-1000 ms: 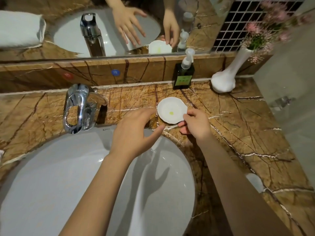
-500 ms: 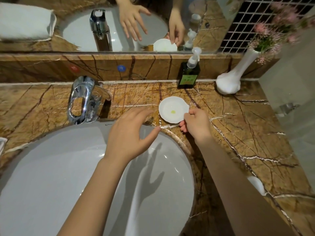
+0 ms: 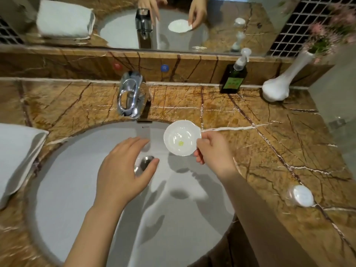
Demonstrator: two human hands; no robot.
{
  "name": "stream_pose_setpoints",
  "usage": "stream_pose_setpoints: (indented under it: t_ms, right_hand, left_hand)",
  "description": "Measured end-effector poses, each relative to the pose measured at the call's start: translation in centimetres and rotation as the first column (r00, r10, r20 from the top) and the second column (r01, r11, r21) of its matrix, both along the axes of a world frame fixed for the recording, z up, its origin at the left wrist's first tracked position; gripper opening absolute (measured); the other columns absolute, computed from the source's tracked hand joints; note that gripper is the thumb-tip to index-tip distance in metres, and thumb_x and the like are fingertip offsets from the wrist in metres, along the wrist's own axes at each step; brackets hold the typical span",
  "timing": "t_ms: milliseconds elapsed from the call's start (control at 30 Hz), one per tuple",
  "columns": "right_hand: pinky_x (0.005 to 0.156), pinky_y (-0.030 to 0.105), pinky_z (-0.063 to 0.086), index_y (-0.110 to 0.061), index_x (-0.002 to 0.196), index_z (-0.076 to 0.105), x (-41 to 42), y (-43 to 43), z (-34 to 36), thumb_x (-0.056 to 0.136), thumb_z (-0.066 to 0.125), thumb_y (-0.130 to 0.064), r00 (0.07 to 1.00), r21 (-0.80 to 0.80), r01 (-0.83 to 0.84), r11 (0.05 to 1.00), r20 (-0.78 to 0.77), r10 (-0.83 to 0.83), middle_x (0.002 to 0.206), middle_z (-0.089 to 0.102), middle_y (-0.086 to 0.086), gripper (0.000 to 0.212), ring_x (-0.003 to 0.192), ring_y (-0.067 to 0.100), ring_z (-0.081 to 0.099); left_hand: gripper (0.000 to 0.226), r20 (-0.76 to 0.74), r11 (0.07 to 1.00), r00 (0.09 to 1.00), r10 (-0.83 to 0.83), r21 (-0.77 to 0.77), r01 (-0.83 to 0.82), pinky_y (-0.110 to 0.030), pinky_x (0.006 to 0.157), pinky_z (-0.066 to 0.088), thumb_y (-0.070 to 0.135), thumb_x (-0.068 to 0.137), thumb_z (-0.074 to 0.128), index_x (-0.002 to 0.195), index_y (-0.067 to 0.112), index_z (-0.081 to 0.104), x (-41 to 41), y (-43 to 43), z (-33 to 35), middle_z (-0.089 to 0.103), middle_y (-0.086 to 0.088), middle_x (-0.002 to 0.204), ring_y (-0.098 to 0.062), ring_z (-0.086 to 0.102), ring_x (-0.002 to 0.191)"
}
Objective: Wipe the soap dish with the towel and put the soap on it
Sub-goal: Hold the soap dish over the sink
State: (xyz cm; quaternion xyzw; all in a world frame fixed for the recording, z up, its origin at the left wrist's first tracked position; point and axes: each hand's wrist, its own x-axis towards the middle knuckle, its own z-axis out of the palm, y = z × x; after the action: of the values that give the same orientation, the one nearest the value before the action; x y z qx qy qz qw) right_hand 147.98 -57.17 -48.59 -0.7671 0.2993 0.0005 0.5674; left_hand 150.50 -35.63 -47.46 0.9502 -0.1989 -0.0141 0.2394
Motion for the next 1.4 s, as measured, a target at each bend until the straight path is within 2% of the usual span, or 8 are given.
stream_pose_setpoints:
  t_ms: [200, 433, 633, 767, 900, 1100, 1233, 1400]
  right_hand:
    - [0.046, 0.027, 0.044, -0.006, 0.097, 0.060, -2.3, 6.2, -1.2, 0.085, 0.043, -0.008, 1.000, -0.046, -0.022, 0.999, 0.010, 0.022, 0.062, 0.063, 0.009, 0.020, 0.049, 0.017, 0.055]
    - [0.064, 0.043, 0.054, -0.015, 0.098, 0.058, -3.6, 10.4, -1.8, 0.088, 0.047, -0.020, 0.994, -0.328, -0.064, 0.942, 0.064, 0.090, 0.069, 0.065, 0.003, 0.016, 0.065, 0.020, 0.062]
    - [0.055, 0.033, 0.035, -0.013, 0.108, 0.052, -4.0, 11.5, -1.6, 0.093, 0.045, -0.020, 0.979, -0.619, -0.141, 0.773, 0.029, 0.202, 0.070, 0.058, 0.001, 0.019, 0.066, 0.024, 0.054]
    - [0.048, 0.032, 0.030, -0.002, 0.097, 0.057, -4.4, 11.3, -0.5, 0.088, 0.054, -0.007, 0.941, -0.782, -0.099, 0.616, 0.128, 0.314, 0.062, 0.059, 0.012, 0.011, 0.054, 0.036, 0.052]
    - [0.045, 0.029, 0.027, 0.003, 0.087, 0.059, -4.8, 11.4, 0.2, 0.079, 0.062, 0.002, 0.926, -0.824, -0.045, 0.565, 0.178, 0.333, 0.054, 0.056, 0.015, 0.008, 0.045, 0.037, 0.049]
    - [0.044, 0.030, 0.028, -0.003, 0.089, 0.055, -4.6, 10.6, -0.8, 0.085, 0.057, -0.004, 0.936, -0.778, -0.116, 0.618, 0.123, 0.331, 0.055, 0.055, 0.010, 0.005, 0.045, 0.031, 0.047]
    - [0.044, 0.028, 0.033, -0.023, 0.088, 0.049, -3.8, 10.8, -1.8, 0.091, 0.048, -0.023, 0.975, -0.597, -0.102, 0.795, 0.098, 0.198, 0.063, 0.055, -0.012, 0.004, 0.056, 0.009, 0.050]
    - [0.053, 0.038, 0.053, -0.029, 0.084, 0.052, -1.7, 12.7, -1.8, 0.090, 0.048, -0.022, 0.983, -0.328, -0.141, 0.934, 0.065, 0.171, 0.068, 0.060, -0.004, 0.010, 0.062, 0.016, 0.059]
  left_hand:
    - [0.059, -0.031, 0.993, 0.996, 0.088, 0.081, -0.085, -0.039, 0.100, 0.039, 0.065, 0.080, 0.037, 0.128, 0.034, 0.052, -2.4, 5.2, -0.6, 0.055, 0.005, 0.138, -0.018, 0.045, 0.130]
    - [0.068, -0.081, 0.982, 0.985, 0.152, 0.129, -0.141, -0.036, 0.106, 0.031, 0.069, 0.075, 0.031, 0.132, 0.037, 0.047, -3.6, 9.3, -1.3, 0.049, 0.010, 0.143, -0.014, 0.039, 0.135]
    - [0.068, -0.096, 0.982, 0.984, 0.151, 0.128, -0.139, -0.037, 0.108, 0.030, 0.068, 0.075, 0.031, 0.133, 0.037, 0.046, -4.1, 11.1, -1.6, 0.047, 0.011, 0.144, -0.013, 0.037, 0.136]
    - [0.065, -0.084, 0.985, 0.986, 0.141, 0.111, -0.131, -0.037, 0.107, 0.032, 0.065, 0.076, 0.035, 0.132, 0.035, 0.049, -4.4, 11.8, -1.4, 0.051, 0.009, 0.142, -0.014, 0.039, 0.135]
    - [0.064, -0.087, 0.986, 0.987, 0.137, 0.107, -0.128, -0.036, 0.107, 0.031, 0.065, 0.077, 0.035, 0.131, 0.035, 0.049, -4.9, 12.0, -1.4, 0.051, 0.008, 0.141, -0.014, 0.039, 0.134]
    - [0.060, -0.079, 0.992, 0.990, 0.114, 0.069, -0.109, -0.035, 0.108, 0.032, 0.059, 0.079, 0.044, 0.130, 0.030, 0.054, -5.0, 11.1, -1.7, 0.055, 0.003, 0.138, -0.017, 0.045, 0.132]
    - [0.053, 0.024, 0.990, 0.990, 0.142, -0.023, -0.141, -0.045, 0.102, 0.044, 0.050, 0.082, 0.052, 0.120, 0.015, 0.064, -4.9, 10.6, -2.0, 0.064, -0.008, 0.127, -0.025, 0.057, 0.121]
    - [0.043, 0.046, 0.966, 0.965, 0.259, -0.037, -0.257, -0.034, 0.097, 0.047, 0.043, 0.083, 0.056, 0.117, 0.020, 0.066, -3.2, 12.1, -1.3, 0.067, -0.001, 0.122, -0.018, 0.060, 0.115]
